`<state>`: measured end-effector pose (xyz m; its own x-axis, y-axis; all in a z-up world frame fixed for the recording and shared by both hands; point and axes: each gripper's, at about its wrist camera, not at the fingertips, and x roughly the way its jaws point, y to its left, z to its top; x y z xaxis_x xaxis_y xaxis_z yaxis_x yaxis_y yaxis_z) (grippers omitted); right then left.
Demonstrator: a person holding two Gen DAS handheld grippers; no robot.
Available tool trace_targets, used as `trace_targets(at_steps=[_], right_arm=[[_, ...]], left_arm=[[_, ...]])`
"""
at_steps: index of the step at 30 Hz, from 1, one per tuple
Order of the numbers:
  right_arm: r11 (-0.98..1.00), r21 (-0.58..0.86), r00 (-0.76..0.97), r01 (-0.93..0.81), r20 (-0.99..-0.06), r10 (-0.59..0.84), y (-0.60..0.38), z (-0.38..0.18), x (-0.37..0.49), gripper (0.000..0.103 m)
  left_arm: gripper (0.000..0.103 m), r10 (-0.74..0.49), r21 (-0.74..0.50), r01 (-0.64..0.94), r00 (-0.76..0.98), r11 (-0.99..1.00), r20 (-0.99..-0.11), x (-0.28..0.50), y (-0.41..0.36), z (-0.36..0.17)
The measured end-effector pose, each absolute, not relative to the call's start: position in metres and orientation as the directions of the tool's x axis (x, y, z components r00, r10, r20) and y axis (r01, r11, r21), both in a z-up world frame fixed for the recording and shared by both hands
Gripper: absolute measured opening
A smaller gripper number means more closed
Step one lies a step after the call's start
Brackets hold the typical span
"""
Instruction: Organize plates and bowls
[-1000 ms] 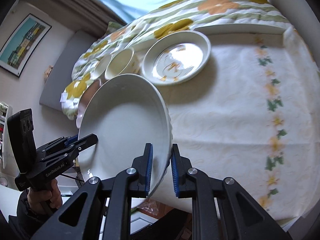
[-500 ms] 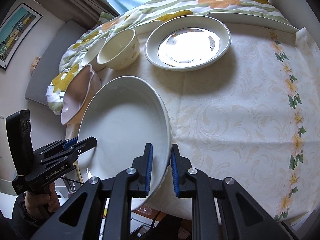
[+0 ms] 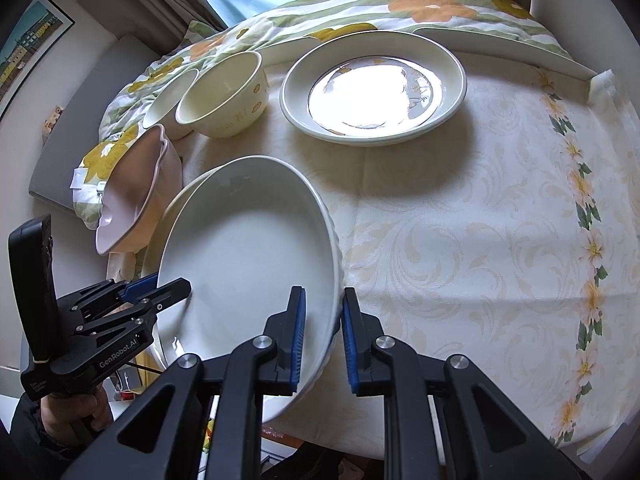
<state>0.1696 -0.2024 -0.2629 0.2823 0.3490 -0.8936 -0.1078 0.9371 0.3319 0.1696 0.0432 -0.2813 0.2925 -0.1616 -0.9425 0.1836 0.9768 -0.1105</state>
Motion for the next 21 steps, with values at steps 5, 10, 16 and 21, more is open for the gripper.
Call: trace_targets(at_steps=[5, 10, 16, 21], right_arm=[[0.95, 0.272, 0.303, -0.152, -0.902, 0.307, -0.192, -0.261, 0.169, 0.016], [0.958, 0.205, 0.321, -0.202, -0.91, 0.263, -0.18, -0.261, 0.168, 0.016], [0.961, 0.128, 0.348, -0.245, -0.914, 0.211, -0.169, -0.261, 0.169, 0.016], [0.96, 0.074, 0.368, -0.271, -0.913, 0.175, -0.163, -0.262, 0.168, 0.016]], left_arm=[[0.022, -0.107, -0.05, 0.189, 0.302, 0.981, -0.947, 0.17, 0.037, -0.281], [0.022, -0.05, 0.011, 0.187, 0.315, 0.982, -0.948, 0.166, 0.033, -0.28], [0.022, -0.02, 0.045, 0.187, 0.33, 0.981, -0.944, 0.161, 0.036, -0.276], [0.022, 0.021, 0.093, 0.185, 0.357, 0.978, -0.934, 0.157, 0.031, -0.27]])
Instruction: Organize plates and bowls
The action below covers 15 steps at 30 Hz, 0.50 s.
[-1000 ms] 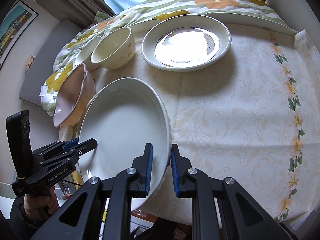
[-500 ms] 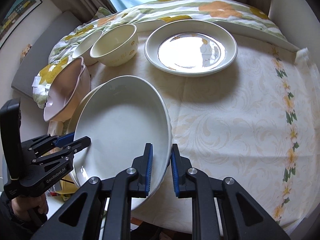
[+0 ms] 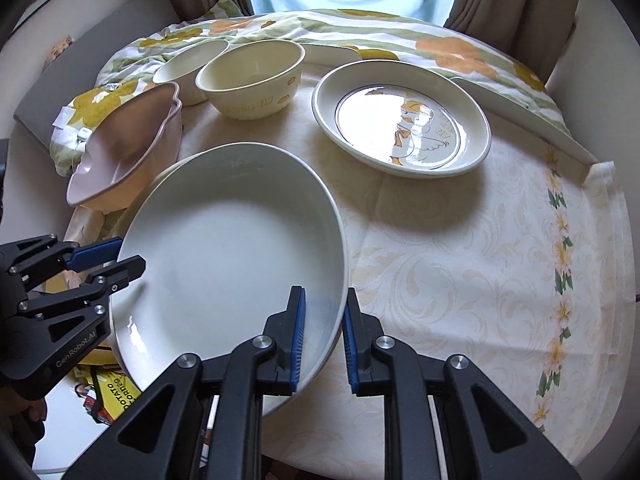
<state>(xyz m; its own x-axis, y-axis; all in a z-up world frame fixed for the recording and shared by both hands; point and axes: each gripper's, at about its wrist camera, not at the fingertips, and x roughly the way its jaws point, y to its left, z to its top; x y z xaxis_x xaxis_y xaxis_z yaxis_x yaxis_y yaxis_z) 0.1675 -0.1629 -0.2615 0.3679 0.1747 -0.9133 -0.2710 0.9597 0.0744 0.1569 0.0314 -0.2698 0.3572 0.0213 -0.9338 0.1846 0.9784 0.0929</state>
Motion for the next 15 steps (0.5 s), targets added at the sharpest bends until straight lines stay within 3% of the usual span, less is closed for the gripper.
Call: trace_targets(at_steps=[15], right_arm=[[0.952, -0.064, 0.419, -0.301, -0.905, 0.071, -0.149, -0.264, 0.167, 0.016]], left_arm=[[0.022, 0.064, 0.141, 0.165, 0.399, 0.976, -0.915, 0.151, 0.028, -0.265]])
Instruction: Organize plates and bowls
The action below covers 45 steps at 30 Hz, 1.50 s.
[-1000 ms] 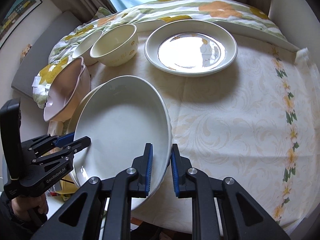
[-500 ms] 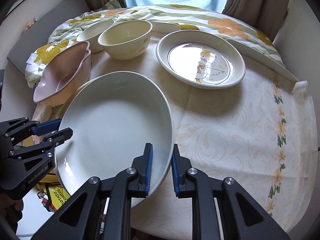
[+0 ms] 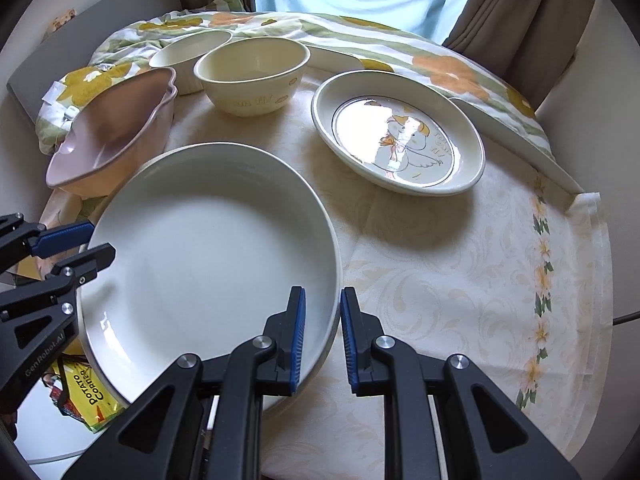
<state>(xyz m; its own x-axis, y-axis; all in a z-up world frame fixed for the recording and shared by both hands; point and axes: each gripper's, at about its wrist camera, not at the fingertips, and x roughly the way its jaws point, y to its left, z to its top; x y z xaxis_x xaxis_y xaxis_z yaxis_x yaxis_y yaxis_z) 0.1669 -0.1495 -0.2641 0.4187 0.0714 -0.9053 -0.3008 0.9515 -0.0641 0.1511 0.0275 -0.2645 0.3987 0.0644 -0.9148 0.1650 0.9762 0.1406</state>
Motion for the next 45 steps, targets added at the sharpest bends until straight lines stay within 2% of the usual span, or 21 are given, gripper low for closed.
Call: trace_targets(at_steps=[12, 20, 21, 22, 24, 32, 33, 34, 35, 37, 45], right_arm=[[0.954, -0.058, 0.42, -0.295, -0.904, 0.076, -0.15, -0.265, 0.167, 0.016], [0.97, 0.09, 0.406, -0.225, -0.896, 0.177, -0.171, -0.252, 0.163, 0.018], [0.971, 0.105, 0.414, -0.216, -0.891, 0.188, -0.175, -0.248, 0.16, 0.031], [0.971, 0.116, 0.424, -0.208, -0.884, 0.197, -0.179, -0.244, 0.158, 0.059], [0.971, 0.145, 0.46, -0.192, -0.86, 0.22, -0.188, -0.231, 0.153, 0.089], [0.966, 0.216, 0.586, -0.143, -0.768, 0.259, -0.22, -0.185, 0.138, 0.09], [0.967, 0.219, 0.594, -0.133, -0.763, 0.254, -0.222, -0.181, 0.137, 0.09], [0.967, 0.221, 0.603, -0.127, -0.757, 0.252, -0.225, -0.179, 0.136, 0.09], [0.966, 0.225, 0.611, -0.126, -0.75, 0.254, -0.227, -0.176, 0.135, 0.09], [0.967, 0.226, 0.633, -0.122, -0.733, 0.251, -0.228, -0.172, 0.133, 0.09], [0.969, 0.222, 0.652, -0.106, -0.72, 0.236, -0.236, -0.164, 0.135, 0.09]], left_arm=[[0.022, 0.053, 0.121, 0.144, 0.403, 0.982, -0.914, 0.153, 0.032, -0.263], [0.022, 0.04, 0.104, 0.126, 0.433, 0.987, -0.901, 0.15, 0.032, -0.246], [0.022, 0.037, 0.103, 0.127, 0.443, 0.986, -0.896, 0.149, 0.031, -0.24], [0.022, 0.022, 0.09, 0.13, 0.454, 0.987, -0.89, 0.148, 0.029, -0.234], [0.023, 0.007, 0.076, 0.125, 0.475, 0.989, -0.88, 0.146, 0.028, -0.221], [0.026, -0.04, 0.066, 0.173, 0.545, 0.983, -0.837, 0.151, 0.015, -0.184], [0.028, -0.047, 0.062, 0.178, 0.549, 0.982, -0.834, 0.152, 0.013, -0.182], [0.04, -0.057, 0.056, 0.184, 0.554, 0.981, -0.83, 0.153, 0.013, -0.179], [0.071, -0.063, 0.052, 0.186, 0.561, 0.981, -0.825, 0.153, 0.012, -0.176], [0.103, -0.064, 0.056, 0.18, 0.595, 0.982, -0.801, 0.152, 0.012, -0.17], [0.103, -0.059, 0.085, 0.204, 0.612, 0.975, -0.788, 0.158, 0.005, -0.158]])
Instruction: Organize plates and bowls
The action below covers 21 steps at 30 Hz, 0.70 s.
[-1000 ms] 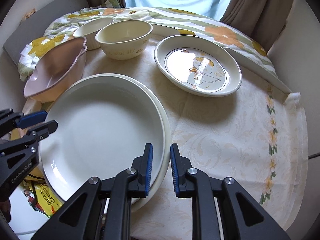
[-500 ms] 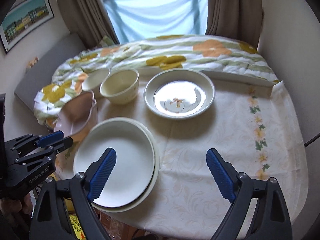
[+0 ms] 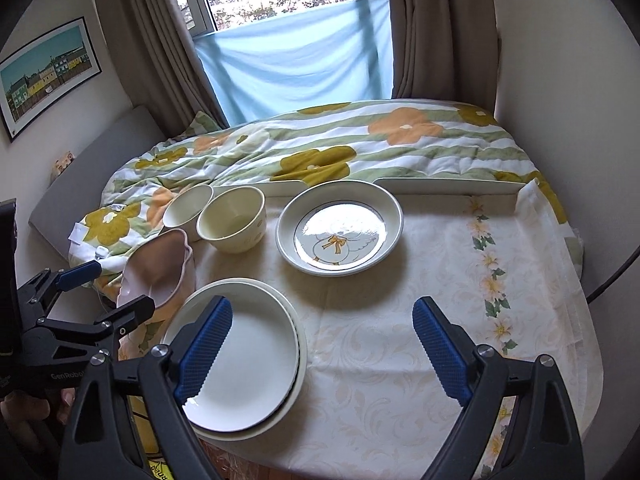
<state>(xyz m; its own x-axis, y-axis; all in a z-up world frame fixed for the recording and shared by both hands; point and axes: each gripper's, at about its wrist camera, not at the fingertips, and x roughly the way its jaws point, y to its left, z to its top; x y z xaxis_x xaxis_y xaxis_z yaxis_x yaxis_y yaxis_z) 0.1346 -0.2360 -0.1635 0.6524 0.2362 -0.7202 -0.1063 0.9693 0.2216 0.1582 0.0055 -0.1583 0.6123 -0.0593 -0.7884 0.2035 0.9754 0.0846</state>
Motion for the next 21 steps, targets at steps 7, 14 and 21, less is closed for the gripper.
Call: trace_targets(at_steps=[7, 14, 21], right_arm=[[0.987, 0.124, 0.662, -0.103, -0.732, 0.161, -0.261, -0.142, 0.153, 0.09], [0.973, 0.142, 0.618, -0.181, -0.753, 0.225, -0.296, -0.145, 0.209, 0.09], [0.897, 0.223, 0.426, -0.382, -0.819, 0.385, -0.31, -0.195, 0.293, 0.09]], left_arm=[[0.103, -0.105, 0.026, 0.205, 0.601, 0.978, -0.792, 0.175, -0.008, -0.15], [0.103, -0.124, -0.064, 0.123, 0.57, 0.99, -0.813, 0.207, -0.034, -0.162], [0.102, -0.143, -0.188, -0.041, 0.497, 0.981, -0.856, 0.262, -0.059, -0.204]])
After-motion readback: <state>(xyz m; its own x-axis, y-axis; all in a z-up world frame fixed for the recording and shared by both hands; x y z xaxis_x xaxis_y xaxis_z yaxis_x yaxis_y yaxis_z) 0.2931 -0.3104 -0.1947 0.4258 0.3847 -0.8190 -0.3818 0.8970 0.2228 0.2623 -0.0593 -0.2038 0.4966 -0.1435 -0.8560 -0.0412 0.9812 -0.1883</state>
